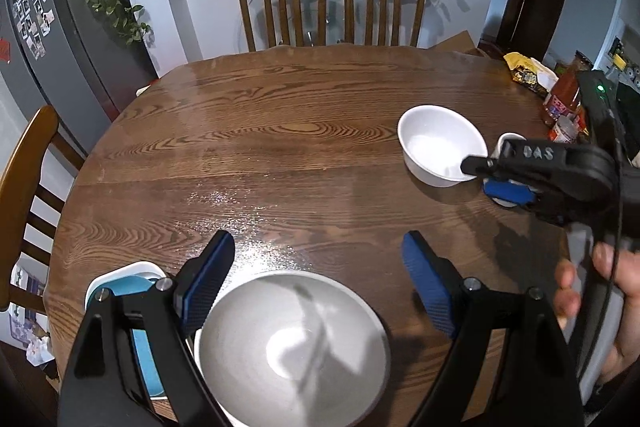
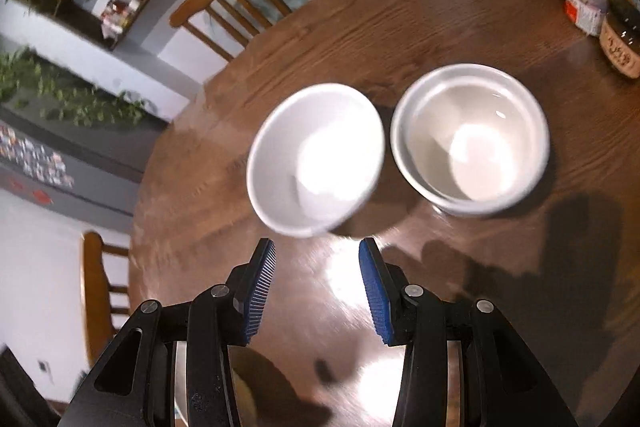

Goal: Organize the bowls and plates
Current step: 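Grasp the smaller white bowl rim with the right tool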

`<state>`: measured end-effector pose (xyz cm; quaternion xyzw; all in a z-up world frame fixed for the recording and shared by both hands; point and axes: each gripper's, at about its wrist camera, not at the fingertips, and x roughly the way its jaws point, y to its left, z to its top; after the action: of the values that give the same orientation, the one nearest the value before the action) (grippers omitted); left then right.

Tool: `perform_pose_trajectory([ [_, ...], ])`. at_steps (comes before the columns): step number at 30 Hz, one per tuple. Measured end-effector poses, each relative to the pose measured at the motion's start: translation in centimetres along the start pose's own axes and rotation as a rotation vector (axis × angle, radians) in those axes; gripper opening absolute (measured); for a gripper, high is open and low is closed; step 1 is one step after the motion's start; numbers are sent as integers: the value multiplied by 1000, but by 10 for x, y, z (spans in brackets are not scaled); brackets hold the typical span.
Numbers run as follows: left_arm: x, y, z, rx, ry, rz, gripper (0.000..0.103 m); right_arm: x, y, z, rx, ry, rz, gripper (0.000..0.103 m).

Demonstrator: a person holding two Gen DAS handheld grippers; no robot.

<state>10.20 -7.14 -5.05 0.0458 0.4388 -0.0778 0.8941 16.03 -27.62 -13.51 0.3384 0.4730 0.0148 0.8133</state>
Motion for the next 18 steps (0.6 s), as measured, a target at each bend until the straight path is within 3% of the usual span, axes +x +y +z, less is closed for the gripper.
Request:
perform_pose_trajectory([
  [7,8,7,-1,-10,20,15,85,23,2,5,24,-3,-69,44],
  [9,10,7,-1,-10,23,16,85,24,-3,5,33,0,-81,34],
  [13,13,6,1,-11,29,12,85,23,-13,8,48,-7,-108,25],
  [14,13,6,1,-11,31,10,85,22,-14,8,41,-7,-107,17],
  [18,18,4,-1,-10,49,0,85,17,-13,6,-19,13,-96,9],
])
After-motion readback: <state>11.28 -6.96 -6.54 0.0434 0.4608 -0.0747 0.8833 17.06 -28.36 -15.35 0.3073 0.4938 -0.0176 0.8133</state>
